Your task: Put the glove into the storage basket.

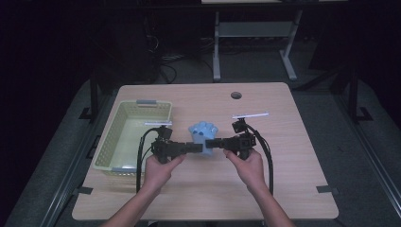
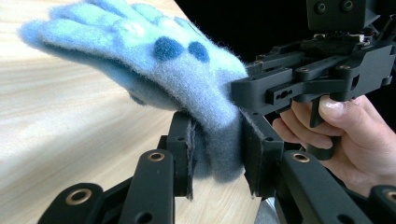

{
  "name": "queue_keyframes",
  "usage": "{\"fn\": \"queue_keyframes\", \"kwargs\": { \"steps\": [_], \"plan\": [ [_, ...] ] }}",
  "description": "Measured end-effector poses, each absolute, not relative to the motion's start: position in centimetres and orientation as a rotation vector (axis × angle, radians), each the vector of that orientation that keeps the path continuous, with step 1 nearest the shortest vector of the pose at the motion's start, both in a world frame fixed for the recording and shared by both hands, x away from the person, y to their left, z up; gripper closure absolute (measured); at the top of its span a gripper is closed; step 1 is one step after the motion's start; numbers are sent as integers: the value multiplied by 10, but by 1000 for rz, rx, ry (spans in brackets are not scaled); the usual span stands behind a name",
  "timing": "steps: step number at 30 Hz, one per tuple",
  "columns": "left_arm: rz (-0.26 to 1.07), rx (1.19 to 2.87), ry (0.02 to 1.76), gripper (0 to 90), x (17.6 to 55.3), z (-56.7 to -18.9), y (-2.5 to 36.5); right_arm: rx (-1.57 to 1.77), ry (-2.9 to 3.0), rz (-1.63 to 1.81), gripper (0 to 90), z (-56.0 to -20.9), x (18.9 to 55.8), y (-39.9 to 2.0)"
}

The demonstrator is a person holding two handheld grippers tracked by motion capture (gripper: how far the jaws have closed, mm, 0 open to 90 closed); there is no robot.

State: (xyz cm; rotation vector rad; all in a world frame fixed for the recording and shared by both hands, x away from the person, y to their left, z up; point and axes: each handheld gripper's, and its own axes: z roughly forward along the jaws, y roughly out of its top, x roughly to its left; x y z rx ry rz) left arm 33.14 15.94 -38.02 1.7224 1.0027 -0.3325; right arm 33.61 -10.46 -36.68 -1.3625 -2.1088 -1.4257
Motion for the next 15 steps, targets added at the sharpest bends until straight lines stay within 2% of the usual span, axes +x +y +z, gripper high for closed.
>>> {"fn": "queue_keyframes", "kwargs": {
  "steps": [15],
  "plan": [
    [-329, 1698, 1017, 670, 338, -368, 183, -1317, -2118, -1442, 735, -353, 348, -83]
  ]
}}
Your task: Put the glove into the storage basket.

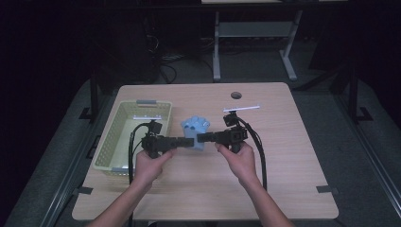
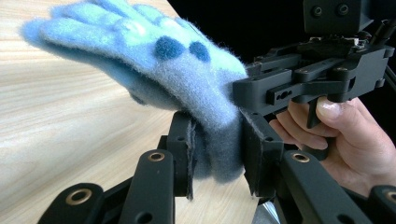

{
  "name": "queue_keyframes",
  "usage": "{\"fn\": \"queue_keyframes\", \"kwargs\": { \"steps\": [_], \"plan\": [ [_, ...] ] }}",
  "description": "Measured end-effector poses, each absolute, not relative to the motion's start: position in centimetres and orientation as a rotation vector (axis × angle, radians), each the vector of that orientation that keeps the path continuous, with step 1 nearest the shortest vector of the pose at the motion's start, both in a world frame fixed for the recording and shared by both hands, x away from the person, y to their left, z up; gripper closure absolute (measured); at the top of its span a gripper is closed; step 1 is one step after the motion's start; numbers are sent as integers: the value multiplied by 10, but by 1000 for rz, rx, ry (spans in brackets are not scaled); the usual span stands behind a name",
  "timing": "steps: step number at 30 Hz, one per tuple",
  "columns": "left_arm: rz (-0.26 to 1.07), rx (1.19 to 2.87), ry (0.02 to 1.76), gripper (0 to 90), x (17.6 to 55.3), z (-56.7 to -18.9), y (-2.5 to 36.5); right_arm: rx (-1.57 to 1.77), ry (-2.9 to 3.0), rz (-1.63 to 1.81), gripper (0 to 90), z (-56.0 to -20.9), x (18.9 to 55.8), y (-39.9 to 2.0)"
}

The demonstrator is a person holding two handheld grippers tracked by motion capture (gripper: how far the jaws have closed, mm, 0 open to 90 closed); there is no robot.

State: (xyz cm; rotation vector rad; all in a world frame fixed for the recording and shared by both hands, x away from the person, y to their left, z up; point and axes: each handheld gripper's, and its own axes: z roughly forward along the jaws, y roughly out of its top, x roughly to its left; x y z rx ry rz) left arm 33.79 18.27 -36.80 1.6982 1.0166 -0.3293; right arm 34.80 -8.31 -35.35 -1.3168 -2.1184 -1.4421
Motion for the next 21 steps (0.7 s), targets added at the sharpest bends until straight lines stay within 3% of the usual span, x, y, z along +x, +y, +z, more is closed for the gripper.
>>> {"fn": "queue_keyframes", "kwargs": {
  "steps": [21],
  "plan": [
    [-303, 1678, 1018, 671, 341, -361, 214, -1259, -2127, -1444, 734, -346, 360, -54]
  ]
}}
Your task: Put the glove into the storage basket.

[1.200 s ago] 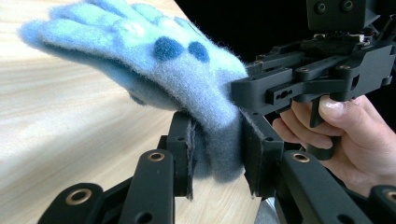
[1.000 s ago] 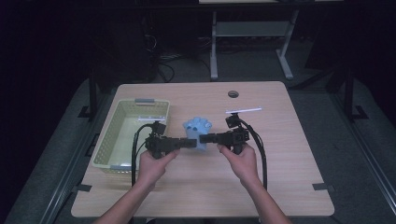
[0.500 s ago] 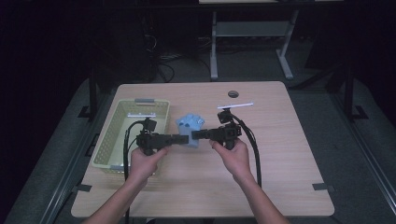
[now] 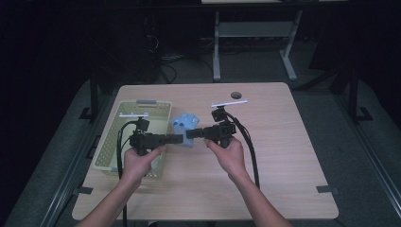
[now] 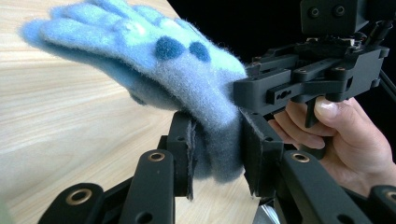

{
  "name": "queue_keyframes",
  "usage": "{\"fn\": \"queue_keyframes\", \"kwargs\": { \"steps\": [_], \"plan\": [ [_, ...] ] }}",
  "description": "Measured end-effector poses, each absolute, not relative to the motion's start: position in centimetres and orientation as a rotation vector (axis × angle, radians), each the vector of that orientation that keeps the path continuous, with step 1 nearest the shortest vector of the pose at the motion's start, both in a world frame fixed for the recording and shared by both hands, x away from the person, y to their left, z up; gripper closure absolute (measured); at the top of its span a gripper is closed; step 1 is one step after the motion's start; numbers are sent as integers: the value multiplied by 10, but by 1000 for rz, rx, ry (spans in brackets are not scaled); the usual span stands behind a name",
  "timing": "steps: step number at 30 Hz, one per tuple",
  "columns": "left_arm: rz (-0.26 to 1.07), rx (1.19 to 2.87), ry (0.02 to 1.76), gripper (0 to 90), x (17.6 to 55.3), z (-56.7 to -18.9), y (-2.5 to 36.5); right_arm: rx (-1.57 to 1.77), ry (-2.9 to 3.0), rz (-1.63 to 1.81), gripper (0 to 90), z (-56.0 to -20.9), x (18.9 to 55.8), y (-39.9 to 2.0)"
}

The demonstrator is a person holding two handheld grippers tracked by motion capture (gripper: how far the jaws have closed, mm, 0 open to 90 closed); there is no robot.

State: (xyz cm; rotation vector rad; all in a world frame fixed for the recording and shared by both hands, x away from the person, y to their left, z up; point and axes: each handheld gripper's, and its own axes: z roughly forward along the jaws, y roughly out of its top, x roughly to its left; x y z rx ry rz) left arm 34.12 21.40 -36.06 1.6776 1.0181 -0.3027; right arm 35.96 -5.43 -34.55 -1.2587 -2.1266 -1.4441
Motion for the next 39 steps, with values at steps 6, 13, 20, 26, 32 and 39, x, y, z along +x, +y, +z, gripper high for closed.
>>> {"fn": "queue_keyframes", "kwargs": {
  "steps": [6, 13, 20, 26, 32, 39],
  "plan": [
    [-305, 1666, 1033, 670, 341, -360, 224, -1245, -2133, -1432, 732, -344, 363, -44],
    [-304, 1658, 1049, 671, 341, -360, 239, -1220, -2144, -1420, 732, -343, 367, -30],
    [-303, 1638, 1070, 671, 341, -361, 255, -1197, -2143, -1414, 733, -343, 371, -13],
    [-304, 1629, 1078, 674, 339, -361, 266, -1171, -2152, -1413, 732, -344, 374, -2],
    [-319, 1620, 1086, 679, 340, -363, 278, -1158, -2146, -1405, 731, -345, 376, 9],
    [-342, 1622, 1115, 688, 341, -368, 294, -1135, -2146, -1388, 730, -352, 379, 26]
  ]
}}
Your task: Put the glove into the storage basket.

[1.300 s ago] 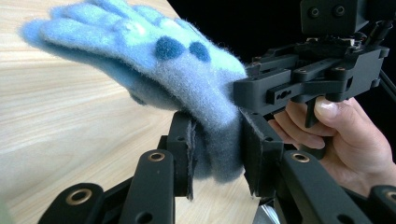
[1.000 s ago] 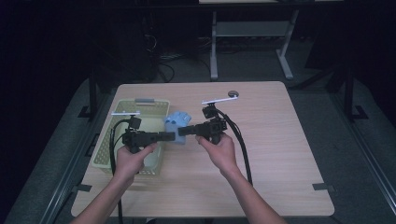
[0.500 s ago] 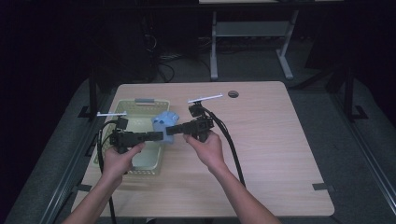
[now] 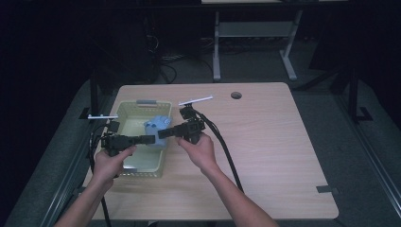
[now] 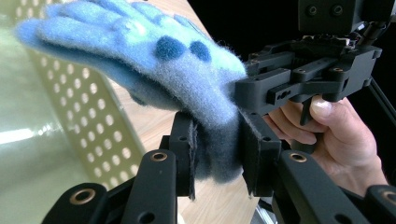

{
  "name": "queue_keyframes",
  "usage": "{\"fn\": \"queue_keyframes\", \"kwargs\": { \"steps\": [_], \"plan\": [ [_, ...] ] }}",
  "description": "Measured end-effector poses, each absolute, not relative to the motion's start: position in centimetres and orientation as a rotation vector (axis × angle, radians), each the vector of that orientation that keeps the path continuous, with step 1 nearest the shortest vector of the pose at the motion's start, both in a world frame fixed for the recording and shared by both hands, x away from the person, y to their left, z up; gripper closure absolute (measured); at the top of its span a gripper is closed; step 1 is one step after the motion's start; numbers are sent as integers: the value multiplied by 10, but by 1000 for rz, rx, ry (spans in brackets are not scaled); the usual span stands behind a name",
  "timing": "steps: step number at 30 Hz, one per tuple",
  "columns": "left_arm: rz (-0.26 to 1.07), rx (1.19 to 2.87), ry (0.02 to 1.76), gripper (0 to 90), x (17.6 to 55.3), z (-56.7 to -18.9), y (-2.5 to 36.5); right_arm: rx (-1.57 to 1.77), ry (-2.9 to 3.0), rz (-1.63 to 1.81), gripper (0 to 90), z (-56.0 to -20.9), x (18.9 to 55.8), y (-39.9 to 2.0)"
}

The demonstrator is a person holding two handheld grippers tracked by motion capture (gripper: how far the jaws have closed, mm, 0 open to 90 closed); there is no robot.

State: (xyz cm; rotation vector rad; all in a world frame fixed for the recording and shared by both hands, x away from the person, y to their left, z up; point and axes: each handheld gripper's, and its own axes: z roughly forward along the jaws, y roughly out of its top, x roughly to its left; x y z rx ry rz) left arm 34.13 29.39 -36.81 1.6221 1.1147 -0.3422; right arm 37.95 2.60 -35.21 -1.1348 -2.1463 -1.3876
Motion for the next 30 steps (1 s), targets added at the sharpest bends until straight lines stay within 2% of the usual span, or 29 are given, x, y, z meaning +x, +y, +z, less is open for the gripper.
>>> {"fn": "queue_keyframes", "kwargs": {
  "steps": [30],
  "plan": [
    [-335, 1637, 1228, 717, 348, -384, 335, -1144, -2081, -1333, 723, -382, 396, 73]
  ]
}}
